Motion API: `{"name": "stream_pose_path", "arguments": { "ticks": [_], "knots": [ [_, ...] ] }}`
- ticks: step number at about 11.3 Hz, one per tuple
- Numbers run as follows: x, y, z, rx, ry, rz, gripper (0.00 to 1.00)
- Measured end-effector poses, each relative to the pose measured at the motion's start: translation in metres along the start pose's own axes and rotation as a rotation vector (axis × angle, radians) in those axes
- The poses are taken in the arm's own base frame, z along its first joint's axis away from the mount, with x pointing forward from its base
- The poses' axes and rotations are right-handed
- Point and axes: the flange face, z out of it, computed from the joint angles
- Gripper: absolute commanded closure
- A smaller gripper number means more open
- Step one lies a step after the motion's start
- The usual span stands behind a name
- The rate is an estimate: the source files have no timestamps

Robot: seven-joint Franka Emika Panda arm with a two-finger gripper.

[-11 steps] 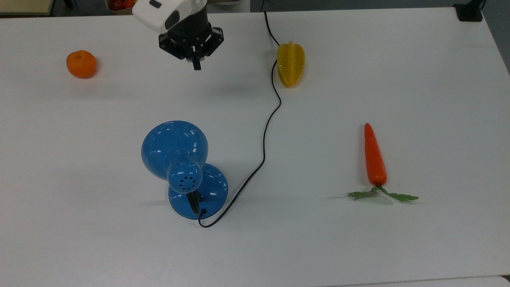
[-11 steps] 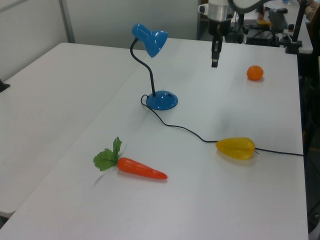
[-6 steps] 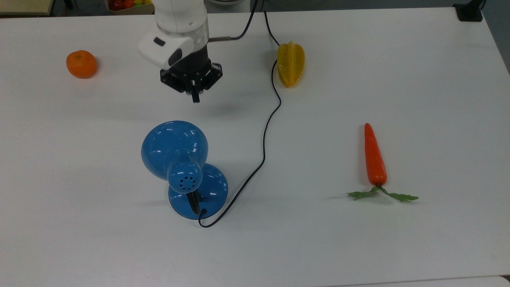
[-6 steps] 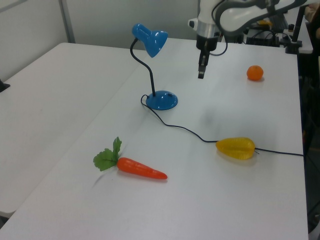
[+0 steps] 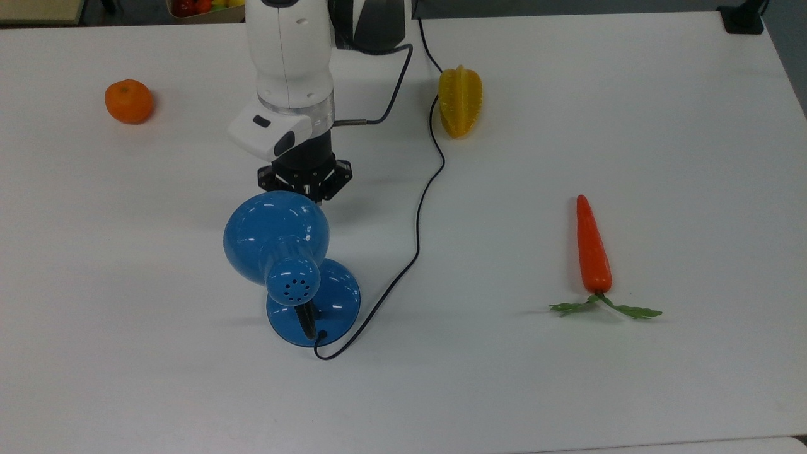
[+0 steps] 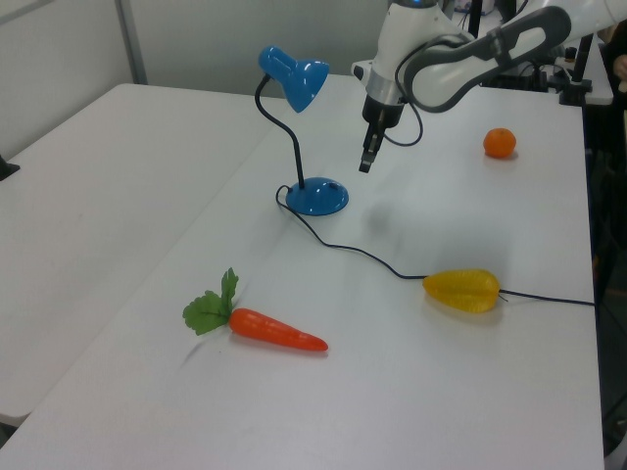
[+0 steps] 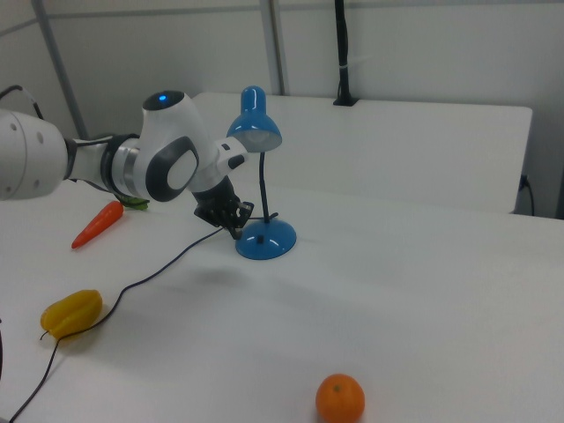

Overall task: Turn on desk lamp
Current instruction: 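Move the gripper down toward the switch on the blue lamp base, then press down on the lamp base switch with the gripper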

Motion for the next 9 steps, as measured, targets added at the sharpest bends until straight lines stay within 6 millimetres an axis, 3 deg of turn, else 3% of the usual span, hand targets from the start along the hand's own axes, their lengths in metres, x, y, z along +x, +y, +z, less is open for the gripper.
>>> {"name": "stream_pose_path", "arguments": {
  "ticks": [4, 9],
  "knots": [
    [0.008, 0.0, 0.037, -0.032, 0.13, 0.001, 1.0],
    [0.016, 0.001, 0.055, -0.058, 0.299, 0.084, 1.0]
  ]
}}
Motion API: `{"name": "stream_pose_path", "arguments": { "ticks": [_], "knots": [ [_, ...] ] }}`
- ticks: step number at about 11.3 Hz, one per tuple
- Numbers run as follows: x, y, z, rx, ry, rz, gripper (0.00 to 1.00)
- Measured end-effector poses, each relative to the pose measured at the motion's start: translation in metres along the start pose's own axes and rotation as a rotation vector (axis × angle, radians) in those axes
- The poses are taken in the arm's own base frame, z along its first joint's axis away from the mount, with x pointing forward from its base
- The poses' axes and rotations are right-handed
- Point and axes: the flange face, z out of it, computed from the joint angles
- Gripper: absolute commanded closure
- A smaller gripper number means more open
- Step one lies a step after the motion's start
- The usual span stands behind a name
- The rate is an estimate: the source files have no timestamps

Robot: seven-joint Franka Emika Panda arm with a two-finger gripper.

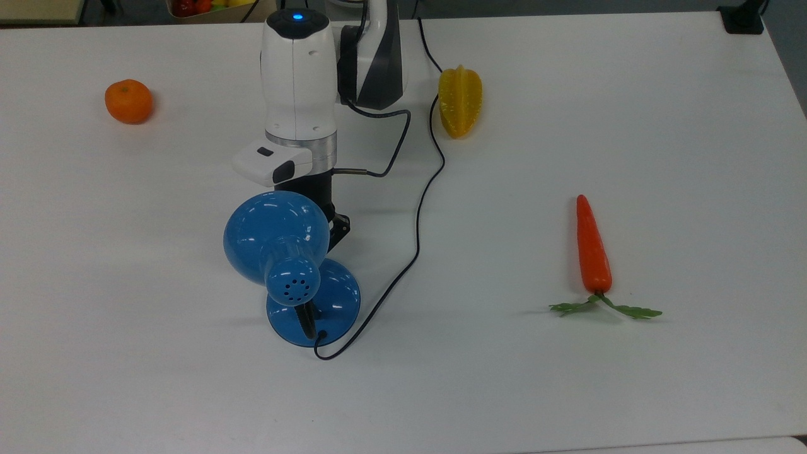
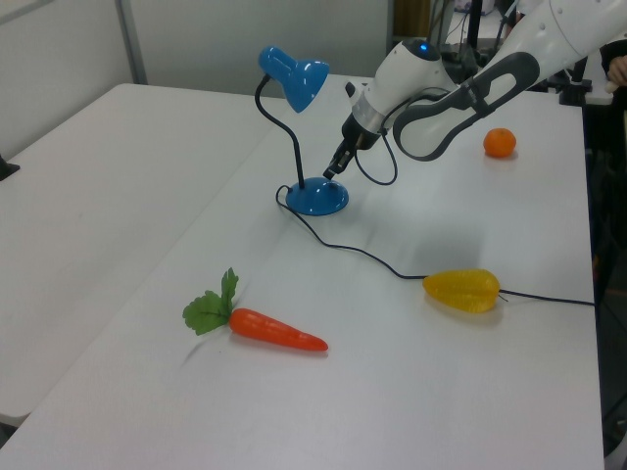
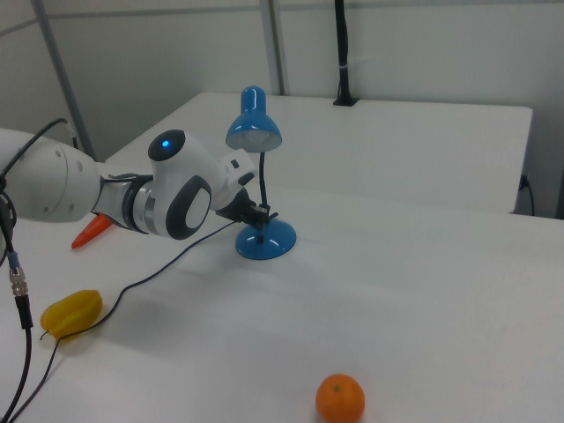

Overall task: Turn on desk lamp
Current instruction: 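Press down on the lamp base switch with the gripper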

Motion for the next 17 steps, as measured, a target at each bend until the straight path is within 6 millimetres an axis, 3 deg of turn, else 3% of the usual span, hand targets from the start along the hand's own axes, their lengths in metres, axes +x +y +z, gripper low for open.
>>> {"name": "stream_pose_path", "arguments": {
  "ticks": [5, 17],
  "knots": [
    [-0.008, 0.007, 0.011, -0.007, -0.011, 0.014, 1.0],
    [-0.011, 0.008, 0.011, -0.007, -0.017, 0.015, 1.0]
  ]
}}
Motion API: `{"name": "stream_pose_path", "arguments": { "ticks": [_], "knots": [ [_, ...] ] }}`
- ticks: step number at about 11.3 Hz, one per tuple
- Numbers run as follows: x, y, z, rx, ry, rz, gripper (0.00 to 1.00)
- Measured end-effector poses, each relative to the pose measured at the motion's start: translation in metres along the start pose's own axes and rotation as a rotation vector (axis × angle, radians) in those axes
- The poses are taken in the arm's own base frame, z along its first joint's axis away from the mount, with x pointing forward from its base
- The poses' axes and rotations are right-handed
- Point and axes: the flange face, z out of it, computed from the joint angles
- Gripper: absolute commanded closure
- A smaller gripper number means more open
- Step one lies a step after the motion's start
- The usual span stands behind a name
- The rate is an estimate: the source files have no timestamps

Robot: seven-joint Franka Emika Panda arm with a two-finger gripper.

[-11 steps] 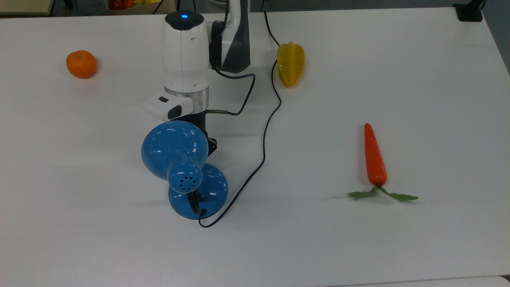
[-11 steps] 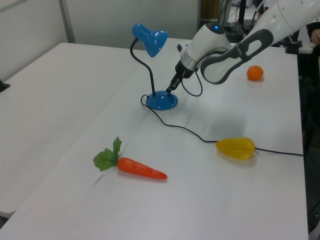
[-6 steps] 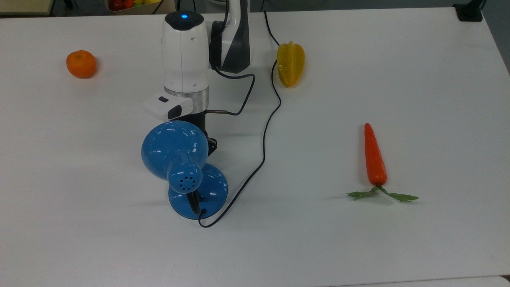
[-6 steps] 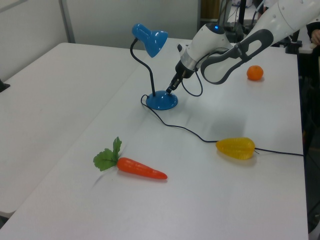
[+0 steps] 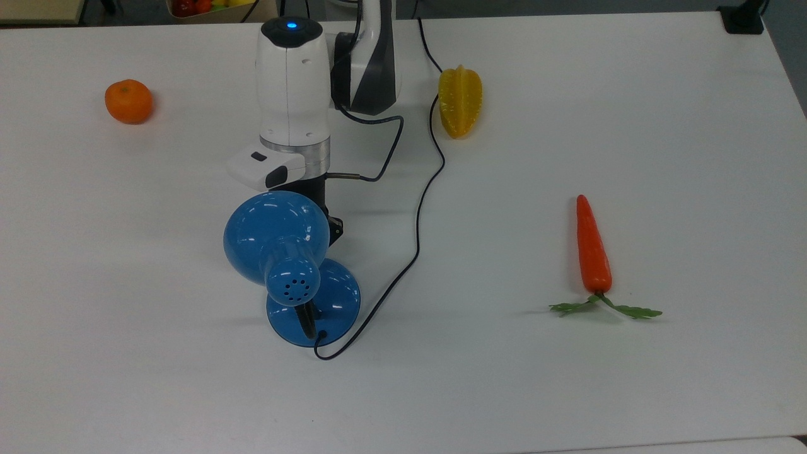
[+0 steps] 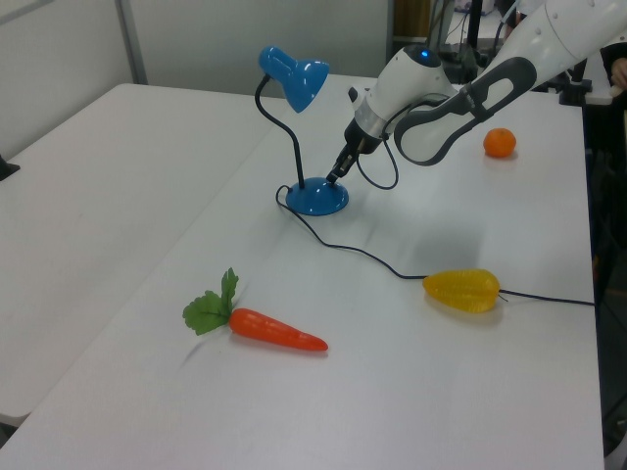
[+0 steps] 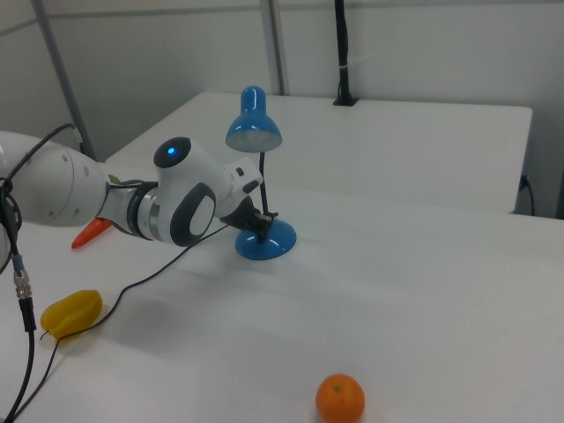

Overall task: Turn on desk lamp
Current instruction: 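Press down on the lamp base switch with the gripper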

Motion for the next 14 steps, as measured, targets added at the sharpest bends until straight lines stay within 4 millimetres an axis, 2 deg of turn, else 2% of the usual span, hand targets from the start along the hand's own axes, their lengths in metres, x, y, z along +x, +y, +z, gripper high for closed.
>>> {"name": "stream_pose_path", "arguments": {
  "ticks": [14],
  "knots": [
    [-0.0012, -0.0013, 0.0007, -0.005, -0.003, -0.02, 1.0]
  ]
}}
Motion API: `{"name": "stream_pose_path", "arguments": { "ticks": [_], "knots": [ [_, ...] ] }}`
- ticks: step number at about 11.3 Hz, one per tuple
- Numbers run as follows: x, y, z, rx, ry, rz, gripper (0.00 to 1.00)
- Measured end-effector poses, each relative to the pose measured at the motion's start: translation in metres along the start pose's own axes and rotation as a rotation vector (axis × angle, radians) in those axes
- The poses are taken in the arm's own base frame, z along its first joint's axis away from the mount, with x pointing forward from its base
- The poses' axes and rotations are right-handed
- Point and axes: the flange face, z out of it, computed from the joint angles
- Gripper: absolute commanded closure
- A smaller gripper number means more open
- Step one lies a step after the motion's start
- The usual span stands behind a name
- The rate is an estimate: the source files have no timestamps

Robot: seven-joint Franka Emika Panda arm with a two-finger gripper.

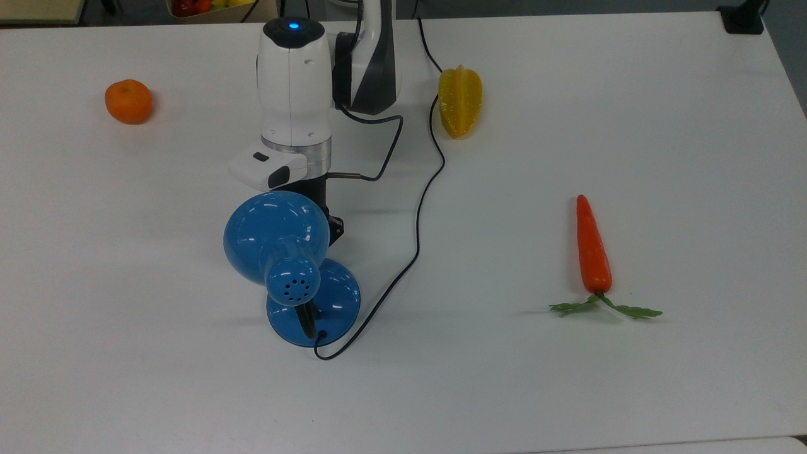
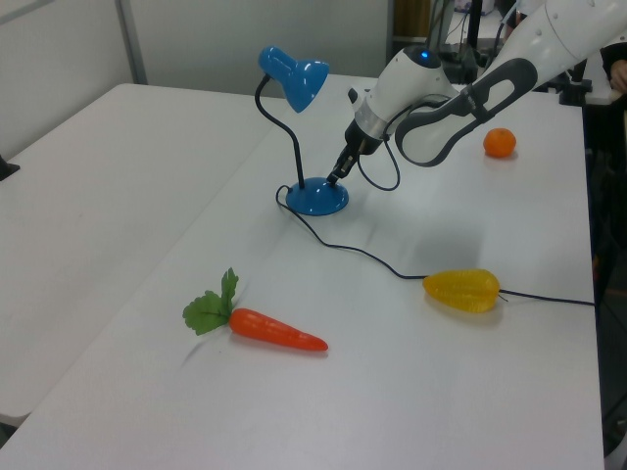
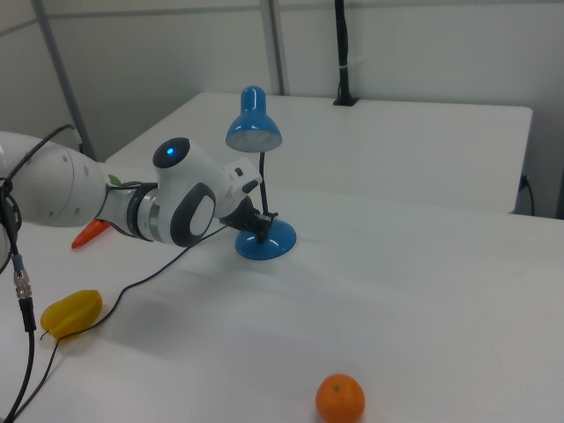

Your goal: Turn on desk lamp

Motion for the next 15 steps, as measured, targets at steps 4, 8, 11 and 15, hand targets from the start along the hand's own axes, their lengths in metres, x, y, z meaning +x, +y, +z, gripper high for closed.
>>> {"name": "stream_pose_path", "arguments": {
  "ticks": [4, 8, 11, 15],
  "knots": [
    [-0.0002, -0.0002, 0.0003, -0.001, 0.0, -0.003, 1.0],
    [-0.0004, -0.0003, 0.0006, -0.001, 0.0, -0.003, 1.0],
    [-0.0006, -0.0004, 0.001, -0.001, 0.001, -0.003, 1.0],
    [-0.0013, -0.0022, 0.0028, -0.006, 0.012, -0.022, 1.0]
  ]
}}
